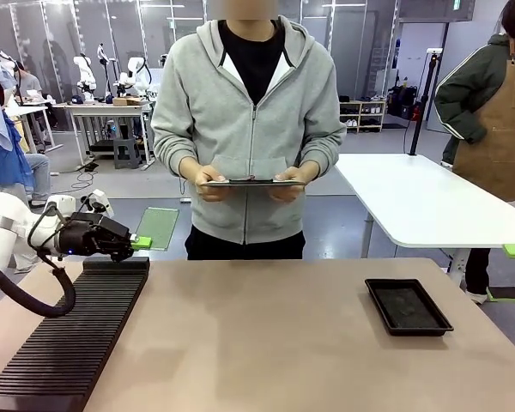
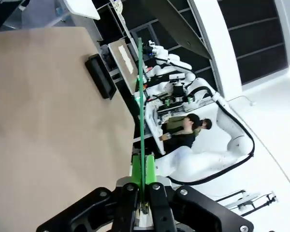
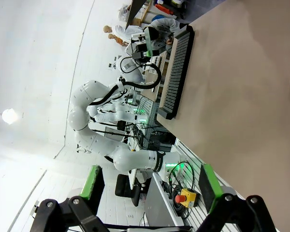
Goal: Inspect the PCB.
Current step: Pick up the Blank PCB and present it to the human.
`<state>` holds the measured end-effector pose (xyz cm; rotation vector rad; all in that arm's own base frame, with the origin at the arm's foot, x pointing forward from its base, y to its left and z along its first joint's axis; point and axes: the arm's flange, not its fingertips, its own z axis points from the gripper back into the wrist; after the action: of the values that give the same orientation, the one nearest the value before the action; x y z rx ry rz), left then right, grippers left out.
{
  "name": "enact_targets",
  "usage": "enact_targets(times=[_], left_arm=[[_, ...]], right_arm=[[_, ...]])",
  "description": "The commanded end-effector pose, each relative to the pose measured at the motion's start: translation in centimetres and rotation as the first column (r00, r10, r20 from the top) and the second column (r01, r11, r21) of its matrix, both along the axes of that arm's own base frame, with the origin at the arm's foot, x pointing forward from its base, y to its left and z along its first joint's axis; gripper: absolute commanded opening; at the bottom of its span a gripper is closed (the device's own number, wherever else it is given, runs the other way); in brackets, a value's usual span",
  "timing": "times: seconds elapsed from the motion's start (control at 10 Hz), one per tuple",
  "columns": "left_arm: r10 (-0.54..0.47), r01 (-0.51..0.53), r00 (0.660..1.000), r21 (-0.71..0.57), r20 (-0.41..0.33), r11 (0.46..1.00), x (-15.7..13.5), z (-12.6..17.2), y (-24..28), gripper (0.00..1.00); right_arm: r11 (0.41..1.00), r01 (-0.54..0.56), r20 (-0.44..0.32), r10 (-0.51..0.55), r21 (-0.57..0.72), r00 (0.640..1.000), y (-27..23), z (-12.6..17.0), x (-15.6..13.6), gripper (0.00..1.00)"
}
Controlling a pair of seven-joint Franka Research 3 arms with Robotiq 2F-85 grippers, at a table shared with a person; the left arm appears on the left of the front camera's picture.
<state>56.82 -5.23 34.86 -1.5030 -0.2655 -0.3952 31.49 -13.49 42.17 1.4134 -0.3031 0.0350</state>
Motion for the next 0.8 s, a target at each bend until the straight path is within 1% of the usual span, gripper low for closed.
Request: enact_targets(times=[0.0,0.1,0.2,0.3,0.4,0.5,0.6,0.7], left_arm=[[0.001,-0.003,0.996,-0.025,-0.093,1.0,0.8,-0.7,0.0,0.03],[0.017,-0.018,0.992,-0.008,-0.123,1.0,0.7,-1.6,0.2,0.03],[0.022,-0.021,0.992,0.011,-0.123,1.0,0.7,-1.8,0.5,0.03],[0.041,-0.041,0.993,0.01,-0.107,0.999,0.8,-1.4,1.2,0.03],[0.055,-0.055,0.993,-0.001,-0.1,0.998,0.9,-1.2,1.4,0.03],[0.056,-0.058,0.996,-0.034,-0.072,0.998,0.9,-1.0,1.6,0.03],[0.031,-0.031,0.994,0.006,-0.103,1.0,0.3,-2.2,1.3,0.03],[0.031,-0.031,0.994,0.006,-0.103,1.0,0.3,-2.2,1.3,0.03]], right_arm=[[1.0,-0.005,0.004,0.005,0.002,1.0,-0.1,0.1,-0.2,1.0],[1.0,-0.005,0.004,0.005,0.002,1.0,-0.1,0.1,-0.2,1.0],[1.0,-0.005,0.004,0.005,0.002,1.0,-0.1,0.1,-0.2,1.0],[1.0,-0.005,0.004,0.005,0.002,1.0,-0.1,0.1,-0.2,1.0],[1.0,-0.005,0.004,0.005,0.002,1.0,-0.1,0.1,-0.2,1.0],[1.0,-0.005,0.004,0.005,0.002,1.0,-0.1,0.1,-0.2,1.0],[1.0,-0.005,0.004,0.005,0.002,1.0,-0.1,0.1,-0.2,1.0],[1.0,-0.005,0.004,0.005,0.002,1.0,-0.1,0.1,-0.2,1.0]])
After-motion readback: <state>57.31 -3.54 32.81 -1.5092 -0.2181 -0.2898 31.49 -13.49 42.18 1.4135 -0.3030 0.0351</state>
